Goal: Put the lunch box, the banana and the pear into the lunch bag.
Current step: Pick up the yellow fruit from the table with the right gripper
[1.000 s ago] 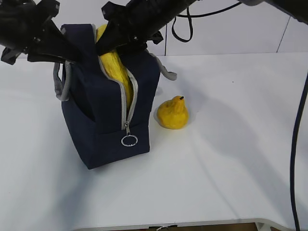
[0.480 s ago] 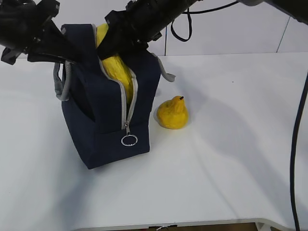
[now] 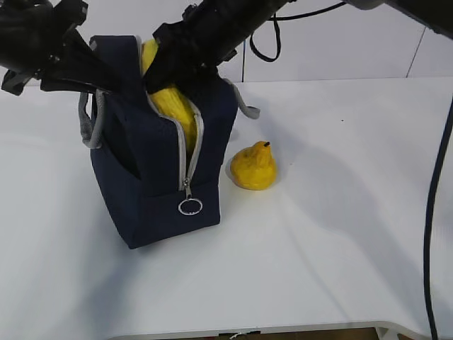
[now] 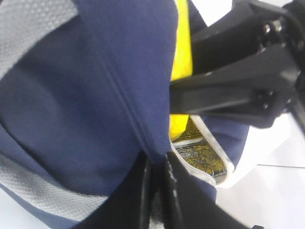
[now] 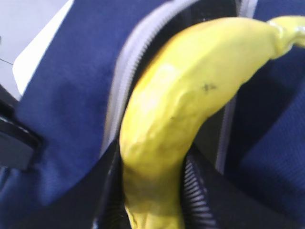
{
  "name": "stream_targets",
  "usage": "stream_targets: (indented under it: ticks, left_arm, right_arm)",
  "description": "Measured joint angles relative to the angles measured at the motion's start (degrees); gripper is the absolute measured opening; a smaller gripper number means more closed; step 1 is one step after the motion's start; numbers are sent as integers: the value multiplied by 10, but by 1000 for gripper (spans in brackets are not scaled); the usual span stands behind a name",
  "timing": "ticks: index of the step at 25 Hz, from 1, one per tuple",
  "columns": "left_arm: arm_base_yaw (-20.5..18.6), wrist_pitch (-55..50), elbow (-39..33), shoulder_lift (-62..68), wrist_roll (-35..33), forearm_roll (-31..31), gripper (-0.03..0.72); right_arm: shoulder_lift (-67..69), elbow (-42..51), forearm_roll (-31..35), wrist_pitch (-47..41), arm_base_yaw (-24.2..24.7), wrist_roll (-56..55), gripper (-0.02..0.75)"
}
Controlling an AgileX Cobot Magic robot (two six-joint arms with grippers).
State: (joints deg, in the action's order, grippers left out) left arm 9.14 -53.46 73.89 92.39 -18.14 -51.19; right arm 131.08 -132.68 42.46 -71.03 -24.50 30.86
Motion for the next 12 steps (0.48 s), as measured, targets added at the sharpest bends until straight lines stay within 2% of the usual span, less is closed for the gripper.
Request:
stream_targets:
  ticks: [8, 12]
  left_arm:
    - [0, -1, 0, 0, 0, 0, -2]
    - [0, -1, 0, 0, 0, 0, -2]
  right_arm:
    - [4, 0, -48, 0, -24, 3, 270]
    - [5, 0, -50, 0, -25, 3, 270]
